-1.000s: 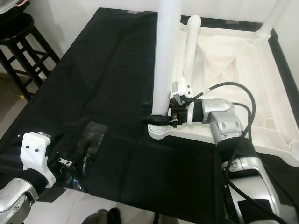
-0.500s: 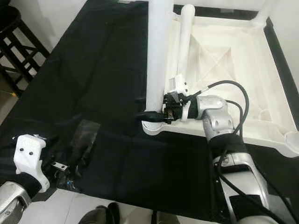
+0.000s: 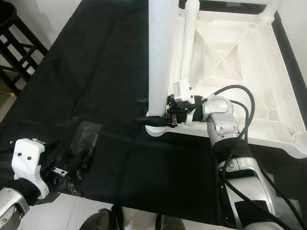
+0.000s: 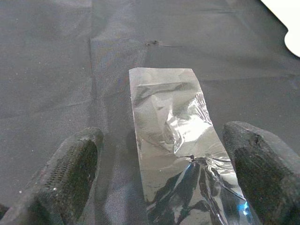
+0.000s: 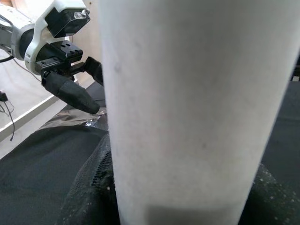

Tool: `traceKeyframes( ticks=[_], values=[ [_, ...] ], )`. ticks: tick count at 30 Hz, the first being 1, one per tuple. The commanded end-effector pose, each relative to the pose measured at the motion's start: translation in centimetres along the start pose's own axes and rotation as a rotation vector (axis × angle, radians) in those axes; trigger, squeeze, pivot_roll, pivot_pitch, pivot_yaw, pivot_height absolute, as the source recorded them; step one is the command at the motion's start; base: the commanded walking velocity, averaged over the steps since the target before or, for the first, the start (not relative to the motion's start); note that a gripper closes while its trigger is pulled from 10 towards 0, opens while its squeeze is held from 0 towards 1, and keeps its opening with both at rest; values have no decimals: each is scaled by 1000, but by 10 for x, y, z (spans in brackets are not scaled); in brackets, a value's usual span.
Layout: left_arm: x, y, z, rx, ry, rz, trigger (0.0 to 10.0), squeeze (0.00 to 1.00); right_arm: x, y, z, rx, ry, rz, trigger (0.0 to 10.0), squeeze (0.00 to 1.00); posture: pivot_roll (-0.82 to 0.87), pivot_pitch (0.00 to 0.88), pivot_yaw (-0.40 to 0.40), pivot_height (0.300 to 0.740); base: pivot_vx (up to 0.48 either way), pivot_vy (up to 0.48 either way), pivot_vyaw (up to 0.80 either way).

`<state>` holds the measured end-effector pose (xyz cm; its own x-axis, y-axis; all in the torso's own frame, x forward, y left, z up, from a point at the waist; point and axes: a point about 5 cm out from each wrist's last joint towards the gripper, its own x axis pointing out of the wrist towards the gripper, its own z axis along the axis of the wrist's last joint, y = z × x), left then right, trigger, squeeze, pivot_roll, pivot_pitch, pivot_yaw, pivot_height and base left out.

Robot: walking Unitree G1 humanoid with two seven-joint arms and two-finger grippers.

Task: Building children table

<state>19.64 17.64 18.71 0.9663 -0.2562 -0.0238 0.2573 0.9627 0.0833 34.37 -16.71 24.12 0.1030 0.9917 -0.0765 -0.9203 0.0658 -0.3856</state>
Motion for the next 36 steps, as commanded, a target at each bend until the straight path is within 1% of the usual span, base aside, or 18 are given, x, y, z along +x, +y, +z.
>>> traceKeyframes(
  ticks=[1,9,10,11,12,13,14,15,16,17,18,19,22,23,24,25,30,36],
  values=[
    [-3,2,-3,7,35,-3,10000,0,-3,22,-43,139,138,7,10000,0,94,405,42,740,0,0,0],
    [0,1,-5,2,37,-5,10000,0,0,23,-40,167,114,-50,10000,0,69,397,21,740,0,0,0],
    [1,0,-5,0,35,-3,10000,0,1,25,-39,169,126,-127,10000,0,52,396,-6,740,0,0,0],
    [1,0,-5,0,35,-3,10000,0,1,25,-39,169,126,-127,10000,0,52,396,-6,740,0,0,0],
    [2,-1,-6,-3,31,1,10000,0,2,31,-40,210,151,-268,10000,0,23,386,-50,740,0,0,0],
    [2,-1,-6,-3,31,1,10000,0,2,31,-40,210,151,-268,10000,0,23,386,-50,740,0,0,0],
    [2,-2,-6,-5,26,5,10000,0,9,44,-44,209,263,-532,10000,0,23,377,-49,740,0,0,0],
    [2,-2,-6,-5,26,5,10000,0,9,44,-44,209,263,-532,10000,0,23,377,-49,740,0,0,0],
    [3,-3,-6,-6,21,10,10000,0,20,64,-40,250,281,-836,10000,0,18,364,-30,740,0,0,0],
    [7,-3,-7,-7,15,11,10000,0,42,91,-35,292,262,-1047,10000,0,23,349,12,740,0,0,0],
    [7,-3,-7,-7,15,11,10000,0,42,91,-35,292,262,-1047,10000,0,23,349,12,740,0,0,0],
    [11,-2,-7,-9,7,6,10000,0,54,105,-29,312,246,-1181,10000,0,22,335,27,740,0,0,0],
    [15,-3,-6,-10,1,-4,10000,0,65,109,-29,327,224,-1216,10000,0,24,331,29,740,0,0,0],
    [19,-4,-6,-12,-7,-23,10000,0,74,107,-35,297,218,-1217,10000,0,27,312,42,740,0,0,0],
    [19,-4,-6,-12,-7,-23,10000,0,74,107,-35,297,218,-1217,10000,0,27,312,42,740,0,0,0],
    [24,-4,-5,-7,-19,-43,10000,0,78,101,-45,293,222,-1220,10000,0,34,290,45,740,0,0,0],
    [34,1,2,9,-61,-64,10000,0,87,88,-53,278,243,-1245,10000,0,44,254,35,740,0,0,0],
    [52,12,33,-60,-190,-150,10000,0,98,91,-52,275,331,-1295,10000,0,57,207,34,740,0,0,0]
  ],
)
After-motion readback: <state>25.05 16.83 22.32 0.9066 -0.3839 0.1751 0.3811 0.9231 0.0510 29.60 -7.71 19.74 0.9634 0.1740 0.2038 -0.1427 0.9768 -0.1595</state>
